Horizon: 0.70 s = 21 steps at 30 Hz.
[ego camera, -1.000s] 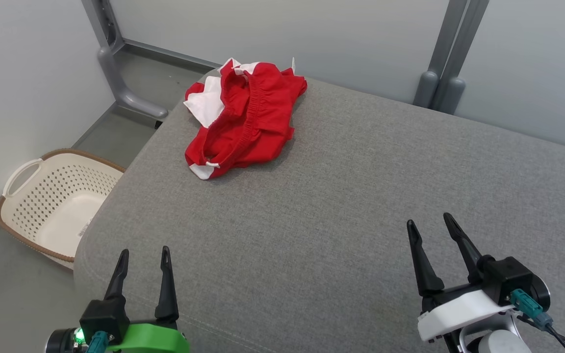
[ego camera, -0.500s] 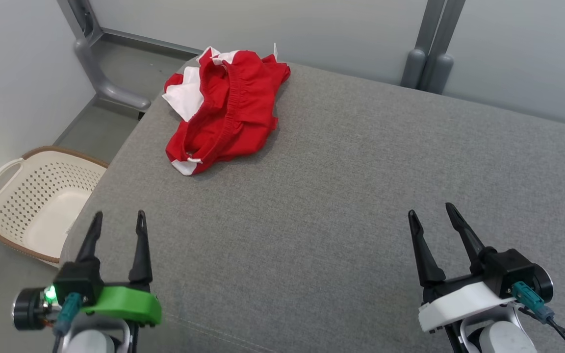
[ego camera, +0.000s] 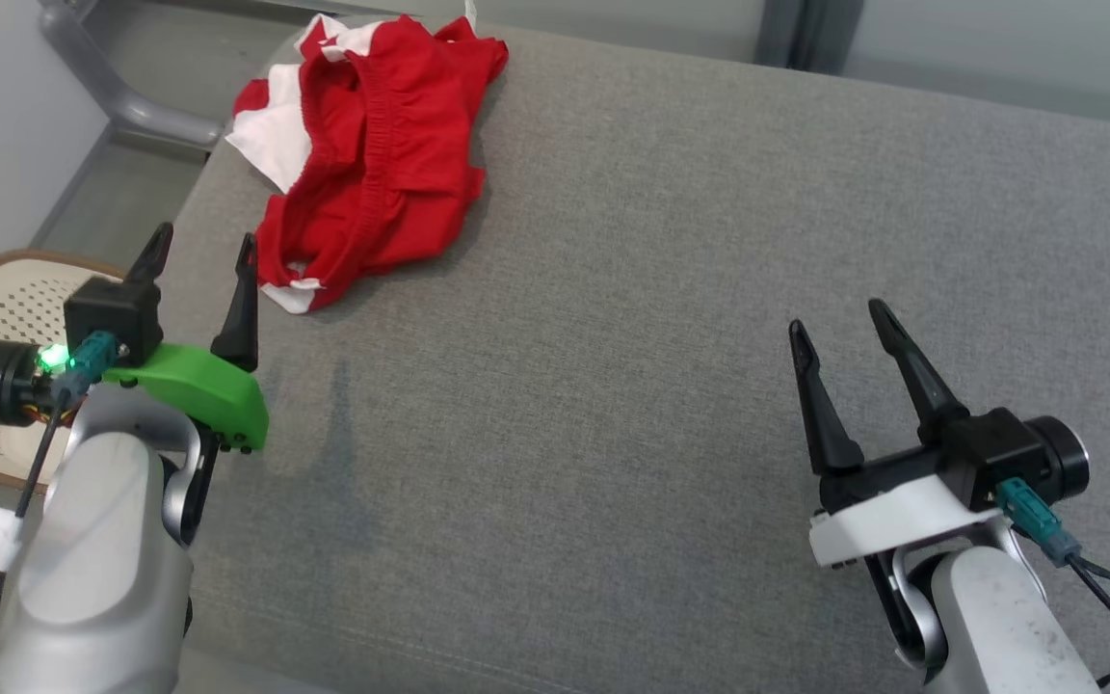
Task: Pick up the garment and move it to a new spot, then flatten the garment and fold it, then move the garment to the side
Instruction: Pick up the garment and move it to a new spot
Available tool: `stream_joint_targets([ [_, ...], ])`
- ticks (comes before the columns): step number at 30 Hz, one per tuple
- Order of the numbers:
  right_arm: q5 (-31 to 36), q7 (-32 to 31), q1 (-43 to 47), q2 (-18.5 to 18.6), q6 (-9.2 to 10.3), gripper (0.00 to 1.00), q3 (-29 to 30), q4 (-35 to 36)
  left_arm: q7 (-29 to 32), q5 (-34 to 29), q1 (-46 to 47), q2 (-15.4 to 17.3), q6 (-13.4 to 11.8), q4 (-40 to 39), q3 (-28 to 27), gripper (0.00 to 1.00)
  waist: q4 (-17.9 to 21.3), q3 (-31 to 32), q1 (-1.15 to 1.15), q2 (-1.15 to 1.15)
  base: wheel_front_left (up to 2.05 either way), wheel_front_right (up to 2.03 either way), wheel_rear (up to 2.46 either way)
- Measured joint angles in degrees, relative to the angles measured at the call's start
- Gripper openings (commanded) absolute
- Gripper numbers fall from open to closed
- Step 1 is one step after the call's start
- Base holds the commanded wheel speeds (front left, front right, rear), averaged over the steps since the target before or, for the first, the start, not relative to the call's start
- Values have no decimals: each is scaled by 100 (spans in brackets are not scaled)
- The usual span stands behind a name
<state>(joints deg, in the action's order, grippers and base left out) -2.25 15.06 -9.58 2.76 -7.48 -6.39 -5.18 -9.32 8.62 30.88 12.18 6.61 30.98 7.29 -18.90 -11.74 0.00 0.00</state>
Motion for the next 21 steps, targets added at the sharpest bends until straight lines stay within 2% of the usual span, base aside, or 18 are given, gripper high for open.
stream_joint_targets([
  [7, 164, 0, -473, 0, 0, 100, 35, 141, 221, 369, 798, 164, 69, 795, 401, 100, 261, -589, 0, 0, 0, 0, 0],
  [12, 235, 0, -778, 1, 0, 100, 32, 259, 279, 880, 1146, 292, 74, 1148, 864, 100, 432, -1017, 0, 0, 0, 0, 0],
  [16, 248, 0, -985, 1, 0, 100, -31, 335, 277, 1047, 1375, 504, 76, 1471, 1026, 100, 562, -1330, 0, 0, 0, 0, 0],
  [21, 256, 0, -1127, 1, 0, 100, -82, 383, 278, 1247, 1623, 595, 78, 1869, 1183, 100, 728, -1644, 0, 0, 0, 0, 0],
])
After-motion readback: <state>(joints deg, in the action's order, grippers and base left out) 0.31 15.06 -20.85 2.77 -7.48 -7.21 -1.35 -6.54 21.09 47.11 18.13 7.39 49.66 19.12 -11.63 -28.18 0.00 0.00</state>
